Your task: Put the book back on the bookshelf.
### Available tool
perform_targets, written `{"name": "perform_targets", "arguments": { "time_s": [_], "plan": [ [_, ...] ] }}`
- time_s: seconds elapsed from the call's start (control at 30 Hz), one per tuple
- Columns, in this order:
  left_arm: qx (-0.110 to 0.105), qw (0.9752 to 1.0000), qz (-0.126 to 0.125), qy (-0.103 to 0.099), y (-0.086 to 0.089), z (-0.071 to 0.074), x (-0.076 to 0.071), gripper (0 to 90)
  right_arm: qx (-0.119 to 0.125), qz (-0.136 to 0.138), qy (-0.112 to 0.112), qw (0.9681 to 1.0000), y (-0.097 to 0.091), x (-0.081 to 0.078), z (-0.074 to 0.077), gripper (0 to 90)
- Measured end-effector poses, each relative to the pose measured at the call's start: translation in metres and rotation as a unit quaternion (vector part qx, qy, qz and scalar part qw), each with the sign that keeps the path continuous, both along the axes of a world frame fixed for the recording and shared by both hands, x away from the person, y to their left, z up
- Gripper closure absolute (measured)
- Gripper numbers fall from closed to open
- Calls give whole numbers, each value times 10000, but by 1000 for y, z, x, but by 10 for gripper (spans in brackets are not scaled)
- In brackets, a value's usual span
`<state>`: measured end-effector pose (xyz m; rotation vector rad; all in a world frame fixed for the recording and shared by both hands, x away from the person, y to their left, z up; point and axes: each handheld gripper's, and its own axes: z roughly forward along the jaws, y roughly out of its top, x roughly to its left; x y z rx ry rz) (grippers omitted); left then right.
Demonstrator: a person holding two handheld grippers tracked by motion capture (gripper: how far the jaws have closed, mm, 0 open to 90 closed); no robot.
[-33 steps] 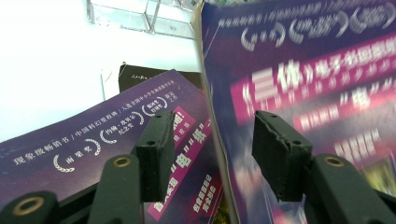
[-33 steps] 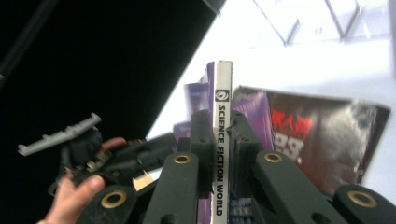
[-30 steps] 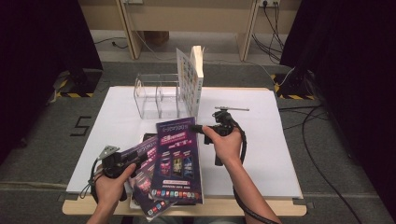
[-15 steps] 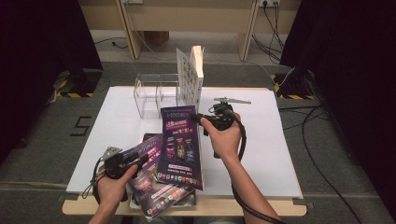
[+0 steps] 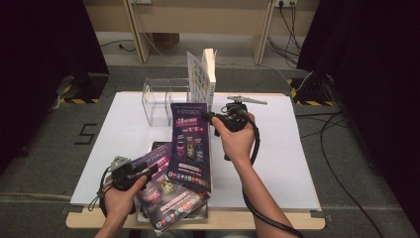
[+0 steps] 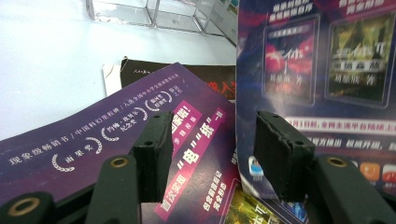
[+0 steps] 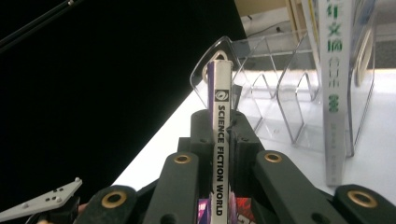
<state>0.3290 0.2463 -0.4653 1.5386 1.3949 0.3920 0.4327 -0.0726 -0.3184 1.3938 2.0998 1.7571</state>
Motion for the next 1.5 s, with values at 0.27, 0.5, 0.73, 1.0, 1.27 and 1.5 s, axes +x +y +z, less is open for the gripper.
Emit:
{"name": "perform_targets", "arguments": {
  "time_s": [0.27,0.5,0.73,1.0,1.27,1.5],
  "plan": [
    [66,10000,5,-27,0,-1,0,462,84,-114,-213,9997,2,5,9,835],
    [100,9999,-3,-36,0,-2,0,459,104,-202,-395,9990,4,9,17,835],
    [107,9999,-27,-54,-1,-3,0,459,133,-244,-468,9985,6,15,22,835],
    [100,9999,-35,-64,-1,-3,0,460,206,-327,-570,9976,11,23,28,835],
    [113,9999,-36,-72,-1,-3,0,460,149,-375,-641,9971,18,31,32,835],
    [119,9999,-37,-71,-1,-4,0,460,105,-438,-732,9963,23,39,33,835]
  ]
}}
